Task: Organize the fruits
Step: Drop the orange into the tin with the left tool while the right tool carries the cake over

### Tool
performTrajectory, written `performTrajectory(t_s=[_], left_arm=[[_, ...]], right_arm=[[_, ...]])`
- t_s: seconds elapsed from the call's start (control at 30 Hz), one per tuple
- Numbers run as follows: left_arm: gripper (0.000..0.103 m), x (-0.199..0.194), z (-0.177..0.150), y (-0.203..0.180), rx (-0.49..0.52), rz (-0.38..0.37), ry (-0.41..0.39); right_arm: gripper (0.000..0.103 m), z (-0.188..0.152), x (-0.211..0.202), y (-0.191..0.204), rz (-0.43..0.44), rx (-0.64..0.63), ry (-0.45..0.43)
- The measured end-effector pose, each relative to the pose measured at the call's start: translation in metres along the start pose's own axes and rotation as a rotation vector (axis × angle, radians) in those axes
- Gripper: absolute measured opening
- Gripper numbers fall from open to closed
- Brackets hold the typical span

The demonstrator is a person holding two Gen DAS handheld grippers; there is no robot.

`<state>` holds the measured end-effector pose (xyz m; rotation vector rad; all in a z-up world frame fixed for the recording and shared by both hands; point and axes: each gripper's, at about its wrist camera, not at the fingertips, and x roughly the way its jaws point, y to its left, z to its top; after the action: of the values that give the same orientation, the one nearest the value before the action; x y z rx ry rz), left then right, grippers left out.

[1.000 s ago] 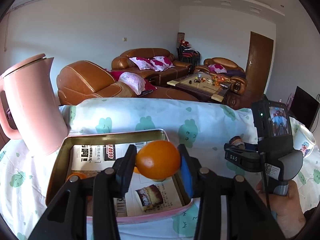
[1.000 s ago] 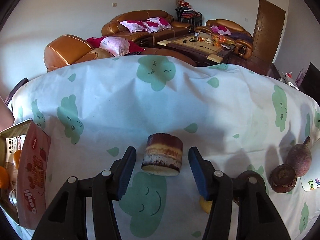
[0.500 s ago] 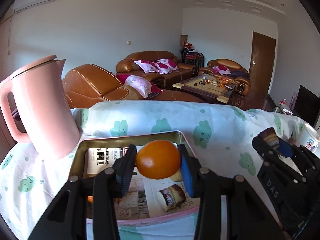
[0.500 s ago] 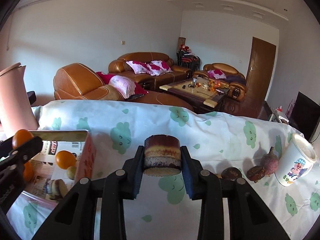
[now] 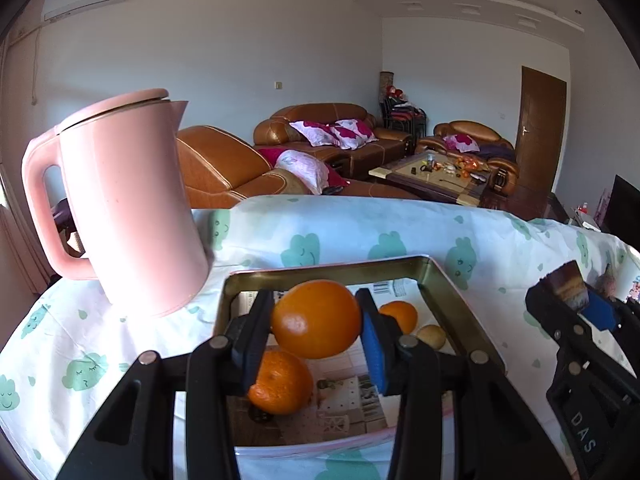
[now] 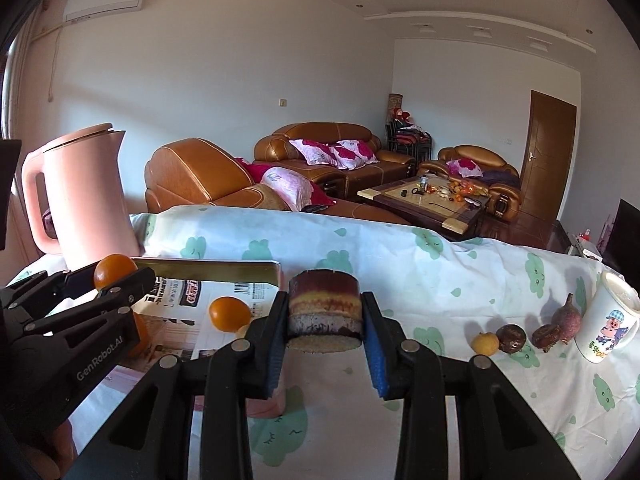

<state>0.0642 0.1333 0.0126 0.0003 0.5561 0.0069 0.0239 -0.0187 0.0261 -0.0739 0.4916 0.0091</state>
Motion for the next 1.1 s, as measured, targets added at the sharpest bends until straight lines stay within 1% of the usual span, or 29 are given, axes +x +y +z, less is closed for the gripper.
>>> performTrajectory(t_s=[0.27, 0.37, 0.6, 0.67, 0.8, 0.9, 0.97, 1.1], left_arm=[[0.044, 0.005, 0.003, 0.026, -0.055, 0.033, 0.011], [0.044, 0.009, 0.003, 0.031, -0.055, 0.050, 0.017], [0.044, 0.025, -0.003, 0.032, -0.028, 0.097, 0.071], [0.044, 0.030, -0.005, 0.030, -0.016, 0.114, 0.089], [0.044, 0.038, -0.009, 0.027, -0.002, 0.123, 0.123], [0.044, 0.040, -0.011, 0.025, 0.009, 0.134, 0.130], [0.044, 0.040, -0.012, 0.025, 0.015, 0.145, 0.129], [0.044, 0.044, -0.013, 0.029, -0.003, 0.142, 0.144]], right_arm=[[0.037, 0.006, 0.007, 0.030, 0.046, -0.028, 0.005], [0.037, 0.010, 0.014, 0.037, 0.072, -0.014, 0.011], [0.037, 0.013, 0.049, 0.049, 0.161, 0.065, 0.089], [0.037, 0.010, 0.058, 0.051, 0.178, 0.073, 0.115], [0.037, 0.003, 0.069, 0.053, 0.232, 0.080, 0.162], [0.037, 0.000, 0.072, 0.053, 0.254, 0.082, 0.172], [0.037, -0.002, 0.075, 0.052, 0.283, 0.090, 0.182], [0.037, -0.008, 0.084, 0.045, 0.384, 0.168, 0.233]])
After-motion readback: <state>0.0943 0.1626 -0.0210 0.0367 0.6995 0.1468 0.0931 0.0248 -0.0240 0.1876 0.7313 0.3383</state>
